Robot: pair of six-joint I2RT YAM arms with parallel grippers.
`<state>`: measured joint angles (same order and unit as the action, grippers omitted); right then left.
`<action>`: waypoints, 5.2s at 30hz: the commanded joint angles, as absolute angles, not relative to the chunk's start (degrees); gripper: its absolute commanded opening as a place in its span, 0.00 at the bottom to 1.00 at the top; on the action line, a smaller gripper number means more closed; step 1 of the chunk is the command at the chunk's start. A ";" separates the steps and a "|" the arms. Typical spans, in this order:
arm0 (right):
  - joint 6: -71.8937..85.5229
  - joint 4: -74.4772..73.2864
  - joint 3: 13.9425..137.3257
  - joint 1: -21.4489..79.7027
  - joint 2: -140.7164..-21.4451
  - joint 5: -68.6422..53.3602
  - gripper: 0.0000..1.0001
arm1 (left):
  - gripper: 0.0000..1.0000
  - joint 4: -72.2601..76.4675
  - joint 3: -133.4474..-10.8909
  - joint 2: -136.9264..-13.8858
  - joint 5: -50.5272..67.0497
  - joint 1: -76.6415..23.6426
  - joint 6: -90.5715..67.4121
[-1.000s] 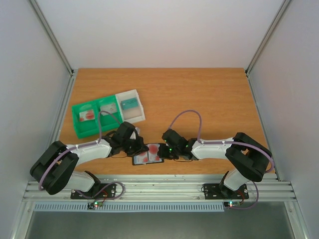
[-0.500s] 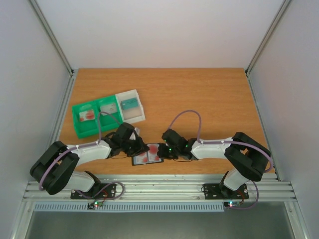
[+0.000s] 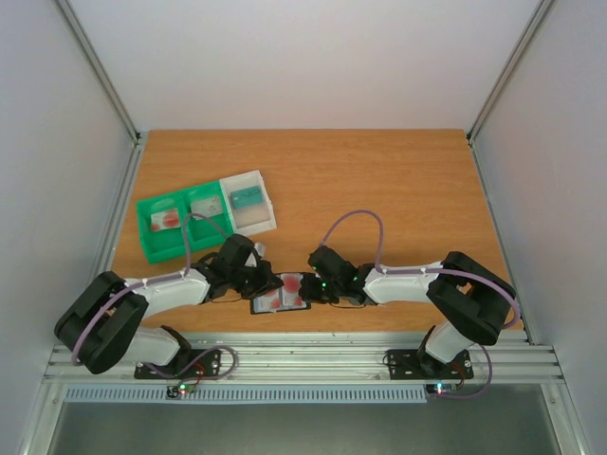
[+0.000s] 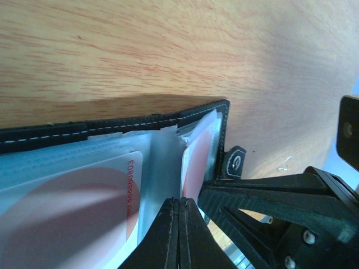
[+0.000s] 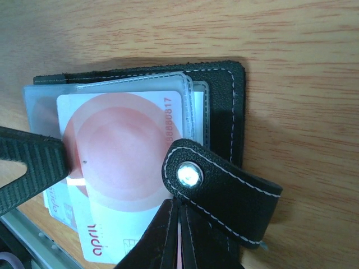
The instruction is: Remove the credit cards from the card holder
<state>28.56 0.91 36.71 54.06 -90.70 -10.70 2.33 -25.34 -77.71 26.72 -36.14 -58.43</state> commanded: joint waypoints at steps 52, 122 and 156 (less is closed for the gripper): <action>24.67 -5.17 44.13 54.05 -97.91 -11.34 0.08 | 0.12 3.73 -26.89 -75.60 29.23 -35.65 -57.92; -7.73 -35.95 57.44 41.96 -73.09 -58.38 0.35 | 0.00 -23.42 -39.65 -50.13 57.39 -37.44 -37.75; 26.84 -5.18 46.98 41.47 -64.01 -40.58 0.01 | 0.89 -32.95 -45.28 -35.46 18.35 -37.36 -49.58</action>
